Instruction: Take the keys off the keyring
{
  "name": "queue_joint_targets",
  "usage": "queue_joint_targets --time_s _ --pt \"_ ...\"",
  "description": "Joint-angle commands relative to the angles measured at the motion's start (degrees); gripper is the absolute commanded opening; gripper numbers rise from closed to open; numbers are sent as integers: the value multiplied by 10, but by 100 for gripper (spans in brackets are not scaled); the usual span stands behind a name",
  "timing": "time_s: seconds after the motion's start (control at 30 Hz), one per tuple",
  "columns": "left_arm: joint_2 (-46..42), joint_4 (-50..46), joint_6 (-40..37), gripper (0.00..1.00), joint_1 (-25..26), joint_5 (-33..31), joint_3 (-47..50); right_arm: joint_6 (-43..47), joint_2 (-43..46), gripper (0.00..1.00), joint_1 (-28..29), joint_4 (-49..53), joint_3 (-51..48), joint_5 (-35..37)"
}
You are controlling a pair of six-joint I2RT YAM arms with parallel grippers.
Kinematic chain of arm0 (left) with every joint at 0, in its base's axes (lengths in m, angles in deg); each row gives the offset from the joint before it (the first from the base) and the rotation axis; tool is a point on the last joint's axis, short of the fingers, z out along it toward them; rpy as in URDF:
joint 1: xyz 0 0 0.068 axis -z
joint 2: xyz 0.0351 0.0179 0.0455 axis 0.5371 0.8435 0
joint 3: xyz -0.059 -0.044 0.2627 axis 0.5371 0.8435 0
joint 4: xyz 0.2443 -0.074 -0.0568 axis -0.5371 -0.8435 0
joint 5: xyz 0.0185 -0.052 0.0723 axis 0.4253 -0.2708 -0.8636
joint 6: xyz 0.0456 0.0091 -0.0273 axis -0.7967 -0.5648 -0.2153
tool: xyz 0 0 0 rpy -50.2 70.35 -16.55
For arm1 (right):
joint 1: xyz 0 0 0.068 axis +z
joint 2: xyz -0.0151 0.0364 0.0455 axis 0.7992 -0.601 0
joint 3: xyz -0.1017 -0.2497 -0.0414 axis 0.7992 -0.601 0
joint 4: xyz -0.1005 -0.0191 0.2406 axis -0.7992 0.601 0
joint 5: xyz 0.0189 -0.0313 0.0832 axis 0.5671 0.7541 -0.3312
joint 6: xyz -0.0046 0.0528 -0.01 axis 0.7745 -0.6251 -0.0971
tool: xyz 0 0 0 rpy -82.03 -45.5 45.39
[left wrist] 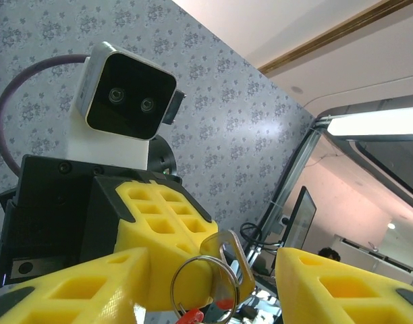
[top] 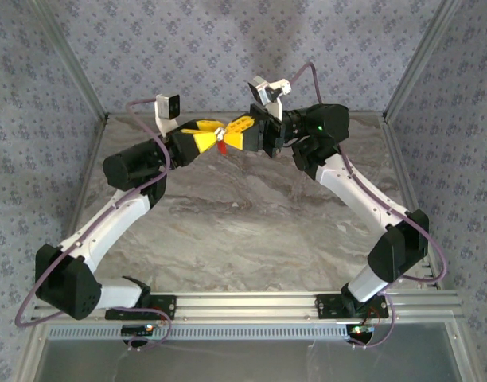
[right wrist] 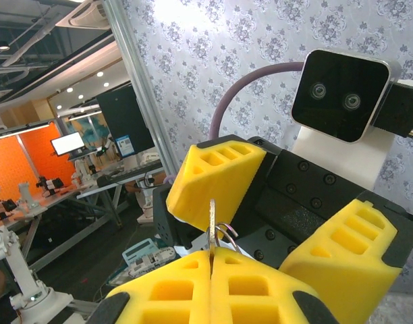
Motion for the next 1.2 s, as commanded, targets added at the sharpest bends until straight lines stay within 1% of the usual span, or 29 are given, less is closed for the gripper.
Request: queue_joint_targets --time_s 0.0,0.03,0.07,0.1,0.13,0.2,0.3,0.37,0.4,0.47,0.5,0.53,0.57,0.63,0.67,0.73,0.77,0.87,0.93,1.03,1.17 --pt "-19 36 -2 51 -4 5 -1 9 5 0 -8 -5 2 20" --pt "-20 36 -2 51 -8 3 1 10 6 0 -9 -2 2 20" --pt "-22 35 0 53 -13 -1 4 11 6 0 -10 -1 0 21" --pt "-25 35 -1 64 -18 -7 9 14 7 0 -11 1 -2 22" --pt "-29 32 -3 67 -24 -12 15 22 10 0 -11 10 -4 27" --pt "-44 9 -26 69 -31 -24 32 45 20 0 -15 29 -17 43" --pt "-77 -88 -105 68 -32 -28 52 85 34 0 -15 67 -32 70" --pt "-120 -201 -181 69 -46 -72 75 141 54 0 -20 135 -48 120" --pt "-155 -279 -241 69 -54 -110 89 181 66 0 -23 182 -56 145" --pt "-232 -474 -382 70 -55 -196 92 265 92 0 -25 280 -65 195" --pt "-264 -542 -452 71 -47 -229 88 306 106 0 -23 321 -72 228" --pt "-285 -597 -493 76 -44 -255 82 340 117 0 -19 362 -76 262" --pt "-293 -630 -514 79 -44 -255 78 368 124 0 -15 388 -79 284" --pt "-294 -691 -534 80 -44 -242 61 401 136 0 -4 436 -86 341" --pt "-289 -698 -534 81 -44 -227 59 406 137 0 0 436 -91 344" --pt "-278 -708 -537 81 -40 -209 56 412 145 0 15 440 -102 371" --pt "-275 -708 -539 81 -38 -209 58 416 146 0 20 441 -106 370" --pt "-261 -719 -558 75 -32 -202 46 430 144 0 37 458 -105 361" --pt "-240 -744 -572 69 -30 -192 21 450 142 0 49 492 -95 347" --pt "-212 -794 -603 68 -27 -171 -28 500 139 0 67 561 -77 334" --pt "-194 -850 -641 65 -25 -151 -76 521 139 0 68 598 -70 311"
